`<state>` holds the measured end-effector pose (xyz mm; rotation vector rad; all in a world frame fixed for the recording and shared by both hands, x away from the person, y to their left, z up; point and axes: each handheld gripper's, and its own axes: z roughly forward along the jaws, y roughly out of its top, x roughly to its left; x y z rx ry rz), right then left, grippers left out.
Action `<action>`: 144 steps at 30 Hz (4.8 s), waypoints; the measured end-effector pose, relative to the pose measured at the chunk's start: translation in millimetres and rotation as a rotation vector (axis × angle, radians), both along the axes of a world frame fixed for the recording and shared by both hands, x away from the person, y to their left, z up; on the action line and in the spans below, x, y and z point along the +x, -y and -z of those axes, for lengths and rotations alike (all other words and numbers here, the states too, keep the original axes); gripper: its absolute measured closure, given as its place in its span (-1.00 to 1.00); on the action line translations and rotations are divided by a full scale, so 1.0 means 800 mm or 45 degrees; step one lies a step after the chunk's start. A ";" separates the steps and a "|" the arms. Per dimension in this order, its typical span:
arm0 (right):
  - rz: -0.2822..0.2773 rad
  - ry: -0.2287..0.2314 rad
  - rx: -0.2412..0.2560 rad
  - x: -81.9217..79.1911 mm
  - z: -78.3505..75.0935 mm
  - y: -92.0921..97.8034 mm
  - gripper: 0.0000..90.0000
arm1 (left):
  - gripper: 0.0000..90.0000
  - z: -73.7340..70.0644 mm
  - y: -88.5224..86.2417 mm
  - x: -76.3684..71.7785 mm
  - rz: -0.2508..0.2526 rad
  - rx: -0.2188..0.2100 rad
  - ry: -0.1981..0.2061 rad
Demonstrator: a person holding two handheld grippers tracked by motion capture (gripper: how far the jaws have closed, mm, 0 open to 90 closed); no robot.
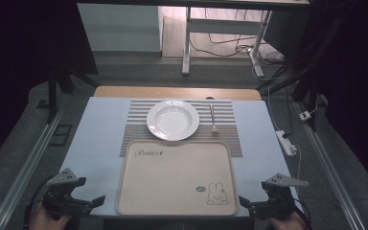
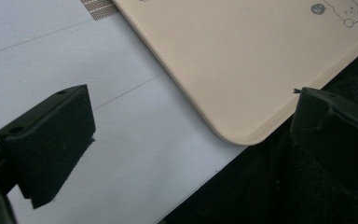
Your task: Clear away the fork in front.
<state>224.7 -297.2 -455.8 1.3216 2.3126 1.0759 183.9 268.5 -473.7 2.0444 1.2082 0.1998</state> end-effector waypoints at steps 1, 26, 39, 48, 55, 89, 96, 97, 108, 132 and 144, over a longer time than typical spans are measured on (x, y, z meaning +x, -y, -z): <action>0.001 0.009 -0.008 -0.001 0.000 -0.001 -1.00 | -0.99 0.000 0.000 0.000 -0.001 0.000 0.000; -0.036 0.094 -0.062 0.011 -0.001 -0.010 -1.00 | -0.97 0.001 -0.001 0.003 -0.004 -0.009 -0.027; -0.050 0.147 -0.120 0.023 0.001 -0.015 -1.00 | -0.97 0.001 -0.001 0.003 0.004 -0.013 -0.030; -0.050 0.127 -0.085 0.037 0.005 -0.022 -1.00 | -0.97 0.001 -0.001 0.003 0.003 -0.016 -0.033; -0.082 0.102 -0.051 0.049 0.010 -0.027 -1.00 | -0.97 0.001 -0.002 0.003 0.000 -0.018 -0.033; -0.033 0.125 -0.136 0.160 0.024 -0.083 -1.00 | -0.97 0.002 -0.002 0.004 -0.007 -0.019 -0.042; -0.019 0.136 -0.202 0.190 0.035 -0.097 -1.00 | -0.97 0.002 -0.002 0.005 -0.009 -0.019 -0.045; -0.019 0.136 -0.202 0.190 0.035 -0.097 -1.00 | -0.97 0.002 -0.002 0.005 -0.009 -0.019 -0.045; 0.030 0.091 -0.248 0.239 0.048 -0.108 -1.00 | -0.97 0.002 -0.003 0.005 -0.009 -0.021 -0.048; 0.088 0.091 -0.358 0.311 0.072 -0.135 -0.89 | -0.96 0.003 -0.002 0.006 -0.007 -0.011 -0.055; 0.024 0.170 -0.453 0.310 0.072 -0.142 -0.12 | -0.95 0.003 -0.001 0.006 -0.005 -0.003 -0.055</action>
